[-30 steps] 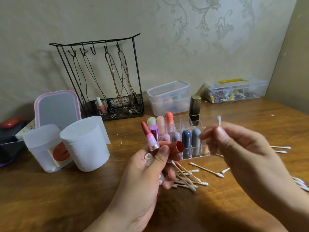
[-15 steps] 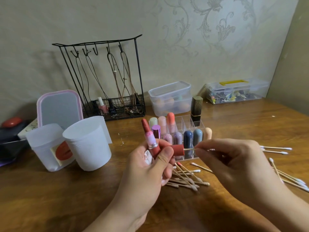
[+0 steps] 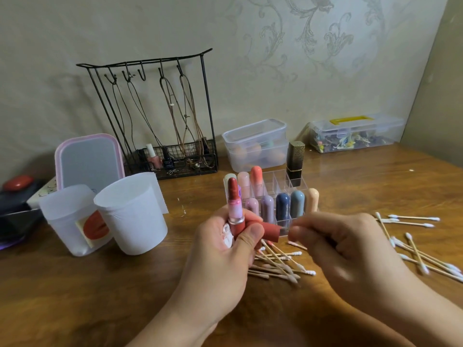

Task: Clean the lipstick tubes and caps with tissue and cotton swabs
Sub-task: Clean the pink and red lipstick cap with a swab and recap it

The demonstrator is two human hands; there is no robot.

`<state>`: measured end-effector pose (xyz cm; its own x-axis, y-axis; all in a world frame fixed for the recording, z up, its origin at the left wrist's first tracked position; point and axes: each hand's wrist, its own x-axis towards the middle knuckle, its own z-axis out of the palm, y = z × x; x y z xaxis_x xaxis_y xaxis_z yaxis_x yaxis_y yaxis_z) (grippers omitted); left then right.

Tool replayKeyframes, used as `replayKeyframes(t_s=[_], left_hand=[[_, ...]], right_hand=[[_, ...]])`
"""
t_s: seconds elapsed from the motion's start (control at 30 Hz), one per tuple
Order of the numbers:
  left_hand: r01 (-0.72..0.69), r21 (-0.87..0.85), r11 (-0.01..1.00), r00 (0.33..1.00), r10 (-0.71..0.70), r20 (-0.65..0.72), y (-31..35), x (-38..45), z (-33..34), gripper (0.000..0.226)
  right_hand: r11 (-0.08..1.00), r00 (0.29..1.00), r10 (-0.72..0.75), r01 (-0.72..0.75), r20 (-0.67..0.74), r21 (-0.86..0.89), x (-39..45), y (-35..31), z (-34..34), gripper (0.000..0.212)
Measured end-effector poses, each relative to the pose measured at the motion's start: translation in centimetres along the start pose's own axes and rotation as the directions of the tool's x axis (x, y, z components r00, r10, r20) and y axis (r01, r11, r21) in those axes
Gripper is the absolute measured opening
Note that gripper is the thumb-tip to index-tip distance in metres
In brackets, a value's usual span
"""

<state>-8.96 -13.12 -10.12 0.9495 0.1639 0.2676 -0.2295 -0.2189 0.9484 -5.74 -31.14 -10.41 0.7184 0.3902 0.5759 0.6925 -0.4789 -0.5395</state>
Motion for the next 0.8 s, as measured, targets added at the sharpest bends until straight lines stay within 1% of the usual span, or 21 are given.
replayKeyframes(t_s=[0.03, 0.07, 0.13, 0.17, 0.2, 0.27, 0.3, 0.37, 0.43, 0.53, 0.6, 0.7, 0.73, 0.8], left_hand=[[-0.004, -0.008, 1.0, 1.0, 0.004, 0.005, 0.1, 0.0, 0.2, 0.005], [-0.003, -0.023, 1.0, 1.0, 0.003, 0.005, 0.2, 0.0, 0.3, 0.004], [0.004, -0.044, 0.999, 1.0, -0.004, -0.004, 0.1, 0.0, 0.3, 0.004], [-0.009, -0.033, 0.999, 1.0, 0.009, -0.006, 0.2, -0.1, 0.3, 0.006], [-0.028, -0.02, 0.999, 1.0, 0.028, -0.001, 0.3, -0.1, 0.3, 0.012], [-0.041, -0.027, 0.999, 0.999, 0.041, -0.001, 0.5, -0.2, 0.5, 0.02], [-0.037, -0.033, 0.999, 0.999, 0.037, -0.006, 0.5, -0.1, 0.5, 0.019], [-0.032, -0.024, 0.999, 0.999, 0.032, -0.013, 0.3, 0.1, 0.5, 0.015], [-0.022, -0.005, 1.0, 0.999, 0.021, -0.031, 0.0, 0.2, 0.4, 0.01], [0.015, -0.017, 1.0, 0.999, -0.016, -0.045, -0.3, 0.3, 0.3, 0.004], [0.04, -0.029, 0.999, 0.998, -0.041, -0.036, -0.4, 0.3, 0.3, 0.005], [0.04, -0.012, 0.999, 0.999, -0.04, -0.034, -0.4, 0.2, 0.4, 0.017], [0.035, 0.009, 0.999, 0.999, -0.035, -0.038, -0.3, 0.2, 0.4, 0.017], [0.033, 0.056, 0.998, 0.998, -0.03, -0.054, -0.1, 0.2, 0.3, 0.009]], right_hand=[[0.999, 1.0, 0.017, -0.018, -0.024, -0.044, 0.1, 0.2, 0.2, 0.012], [0.997, 1.0, 0.024, -0.024, -0.002, -0.079, 0.1, 0.3, 0.3, 0.014], [0.999, 0.993, 0.02, -0.015, 0.112, -0.042, -0.1, 0.0, 0.6, 0.017], [1.0, 0.993, 0.014, -0.015, 0.118, 0.008, -0.1, -0.3, 0.6, 0.018], [0.999, 0.997, 0.028, -0.031, 0.076, 0.045, 0.0, -0.4, 0.5, 0.018], [0.998, 0.998, 0.054, -0.054, -0.026, 0.014, 0.1, -0.3, 0.6, 0.021], [0.998, 0.998, 0.064, -0.065, -0.021, -0.022, 0.1, -0.3, 0.7, 0.025], [0.997, 0.997, 0.051, -0.047, 0.053, -0.061, 0.0, -0.5, 1.0, 0.028], [0.997, 0.994, 0.036, -0.028, 0.105, -0.074, 0.0, -1.0, 0.8, 0.026], [0.994, 0.983, 0.083, -0.07, 0.161, -0.085, 0.1, -1.0, 0.3, 0.017], [0.992, 0.987, 0.068, -0.052, 0.147, -0.113, 0.0, -0.6, 0.2, 0.015], [0.984, 0.986, 0.031, -0.001, 0.163, -0.181, -0.1, -0.5, 0.4, 0.016], [0.982, 0.986, 0.011, 0.02, 0.166, -0.187, -0.1, -0.5, 0.5, 0.014], [0.991, 0.994, 0.01, 0.005, 0.105, -0.137, -0.1, -0.7, 0.4, 0.011]])
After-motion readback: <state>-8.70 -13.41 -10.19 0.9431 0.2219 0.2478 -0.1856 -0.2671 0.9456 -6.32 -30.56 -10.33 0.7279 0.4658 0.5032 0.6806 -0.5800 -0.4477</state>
